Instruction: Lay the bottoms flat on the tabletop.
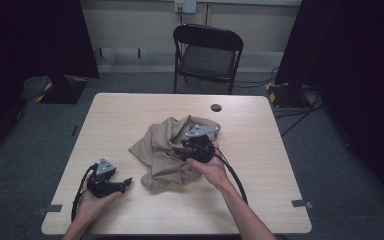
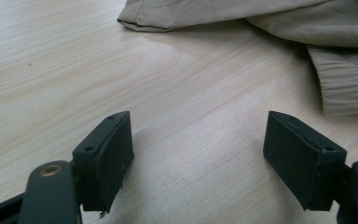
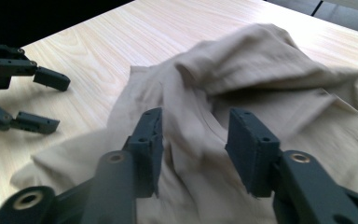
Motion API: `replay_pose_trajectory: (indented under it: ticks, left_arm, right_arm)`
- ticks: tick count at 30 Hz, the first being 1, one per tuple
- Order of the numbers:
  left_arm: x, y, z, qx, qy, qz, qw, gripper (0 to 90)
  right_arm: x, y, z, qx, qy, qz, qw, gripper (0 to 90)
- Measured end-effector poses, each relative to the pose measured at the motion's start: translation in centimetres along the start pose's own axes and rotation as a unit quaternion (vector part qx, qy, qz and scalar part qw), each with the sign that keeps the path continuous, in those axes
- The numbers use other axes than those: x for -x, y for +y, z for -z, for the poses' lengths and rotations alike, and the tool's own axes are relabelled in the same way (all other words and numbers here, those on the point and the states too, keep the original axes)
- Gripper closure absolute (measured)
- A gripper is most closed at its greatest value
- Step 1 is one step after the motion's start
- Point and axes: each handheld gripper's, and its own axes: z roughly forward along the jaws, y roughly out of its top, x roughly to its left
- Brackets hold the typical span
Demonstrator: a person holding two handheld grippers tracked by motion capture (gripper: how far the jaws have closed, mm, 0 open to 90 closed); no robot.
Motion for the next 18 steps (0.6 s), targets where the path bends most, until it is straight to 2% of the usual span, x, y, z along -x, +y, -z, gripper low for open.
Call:
replay_pose_trajectory:
  ticks: [3, 6, 8, 13, 14, 18]
  left_arm:
    - [0.0, 0.0, 0.0, 0.000, 0.000, 0.000, 1.0000, 23.5]
    - [0.0, 0.0, 0.0, 0.000, 0.000, 0.000, 1.0000, 23.5]
    - [0.0, 0.0, 0.0, 0.000, 0.000, -0.001, 1.0000, 23.5]
    - [0.0, 0.0, 0.0, 0.000, -0.001, -0.001, 1.0000, 23.5]
    - [0.0, 0.0, 0.0, 0.000, -0.001, -0.001, 1.0000, 23.5]
    - [0.0, 0.0, 0.0, 0.000, 0.000, 0.000, 1.0000, 23.5]
  right_arm:
    - [-0.5, 0.4, -1.1, -0.003, 0.012, 0.002, 0.9999, 62.3]
    - [-0.8, 0.4, -1.7, -0.013, 0.012, 0.007, 0.9998, 79.7]
    - [-0.5, 0.2, -1.6, -0.010, 0.012, 0.002, 0.9999, 87.8]
    - [0.6, -0.1, 0.7, 0.021, 0.001, -0.014, 0.9997, 90.0]
    - [0.6, -0.1, 0.7, 0.021, 0.001, -0.014, 0.9997, 90.0]
    - [2.0, -0.4, 3.0, 0.038, -0.017, -0.026, 0.9988, 90.0]
